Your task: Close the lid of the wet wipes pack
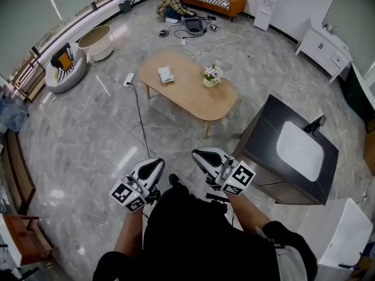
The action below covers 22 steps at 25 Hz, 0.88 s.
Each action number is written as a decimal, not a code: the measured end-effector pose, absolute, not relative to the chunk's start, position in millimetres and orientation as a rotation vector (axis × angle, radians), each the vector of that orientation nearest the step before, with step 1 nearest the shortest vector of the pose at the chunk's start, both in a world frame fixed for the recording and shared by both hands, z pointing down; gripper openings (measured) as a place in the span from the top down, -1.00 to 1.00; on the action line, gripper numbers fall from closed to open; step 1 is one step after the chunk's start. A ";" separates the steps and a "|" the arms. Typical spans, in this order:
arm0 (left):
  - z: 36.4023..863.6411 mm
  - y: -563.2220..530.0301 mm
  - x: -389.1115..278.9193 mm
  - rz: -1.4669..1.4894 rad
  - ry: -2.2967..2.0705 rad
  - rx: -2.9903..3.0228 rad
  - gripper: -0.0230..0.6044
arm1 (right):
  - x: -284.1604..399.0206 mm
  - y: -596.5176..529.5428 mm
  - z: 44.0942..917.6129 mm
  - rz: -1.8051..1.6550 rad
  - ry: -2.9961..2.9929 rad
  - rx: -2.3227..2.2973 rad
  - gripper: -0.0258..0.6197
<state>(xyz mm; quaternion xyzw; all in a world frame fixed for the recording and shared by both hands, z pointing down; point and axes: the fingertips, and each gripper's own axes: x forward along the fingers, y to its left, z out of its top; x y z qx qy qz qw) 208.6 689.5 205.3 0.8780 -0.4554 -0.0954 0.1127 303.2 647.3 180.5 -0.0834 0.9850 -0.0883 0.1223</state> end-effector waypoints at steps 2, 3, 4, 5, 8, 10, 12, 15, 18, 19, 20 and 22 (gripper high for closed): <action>208.1 681.2 207.8 -0.291 -1.324 2.567 0.87 | 303.7 641.0 179.4 -0.251 2.883 -0.254 0.89; 209.3 675.4 208.3 -0.299 -1.313 2.565 0.87 | 304.8 636.9 179.6 -0.248 2.888 -0.265 0.89; 210.1 669.0 209.7 -0.307 -1.300 2.567 0.87 | 306.5 632.1 180.5 -0.248 2.893 -0.280 0.89; 210.3 662.3 212.0 -0.314 -1.284 2.572 0.87 | 308.8 627.3 181.7 -0.252 2.897 -0.297 0.89; 208.0 642.1 219.8 -0.337 -1.232 2.598 0.87 | 317.1 613.1 184.5 -0.255 2.913 -0.347 0.89; 208.1 626.9 220.0 -0.348 -1.208 2.606 0.87 | 319.5 600.9 185.1 -0.248 2.922 -0.377 0.89; 209.0 611.4 217.1 -0.359 -1.191 2.608 0.87 | 319.3 586.3 185.4 -0.246 2.924 -0.406 0.89; 209.5 586.4 210.1 -0.388 -1.176 2.605 0.87 | 313.6 561.3 186.9 -0.251 2.938 -0.433 0.89; 208.3 558.2 196.4 -0.415 -1.177 2.598 0.87 | 297.8 534.5 183.9 -0.240 2.965 -0.420 0.89; 207.3 548.4 190.0 -0.428 -1.180 2.595 0.87 | 291.5 525.7 181.7 -0.231 2.973 -0.413 0.89; 205.8 538.3 182.7 -0.442 -1.184 2.592 0.87 | 284.7 516.2 179.5 -0.222 2.979 -0.407 0.89; 202.8 518.2 166.8 -0.464 -1.189 2.589 0.87 | 269.6 495.6 174.3 -0.206 2.988 -0.405 0.89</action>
